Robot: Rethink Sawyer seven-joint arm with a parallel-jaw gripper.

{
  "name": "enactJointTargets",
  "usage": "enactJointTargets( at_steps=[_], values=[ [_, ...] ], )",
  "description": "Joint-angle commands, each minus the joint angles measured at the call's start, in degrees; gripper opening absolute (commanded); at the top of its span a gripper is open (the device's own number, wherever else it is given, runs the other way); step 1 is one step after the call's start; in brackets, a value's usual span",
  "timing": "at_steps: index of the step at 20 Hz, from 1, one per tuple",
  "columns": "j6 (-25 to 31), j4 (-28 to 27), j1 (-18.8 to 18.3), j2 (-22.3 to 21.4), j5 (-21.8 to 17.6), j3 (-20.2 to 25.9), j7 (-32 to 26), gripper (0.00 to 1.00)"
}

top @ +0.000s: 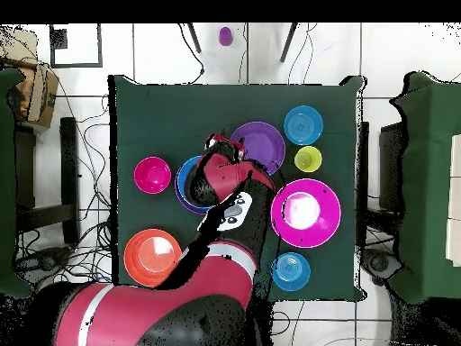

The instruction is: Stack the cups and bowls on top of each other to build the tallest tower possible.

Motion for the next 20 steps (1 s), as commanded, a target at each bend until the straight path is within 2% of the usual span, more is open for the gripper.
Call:
enactJointTargets(
  at_steps=[1,10,20],
  values=[
    [-1.39,-1.73,-0.24,1.85,-1.23,0.6,1.39,1.0],
    [-1.21,-3.24,0.94,3.09,-0.89,-1.13,0.8,1.0],
    [-1.17,-3.68,-0.45,2.35,-2.46,0.72,0.33,1.0]
  ],
)
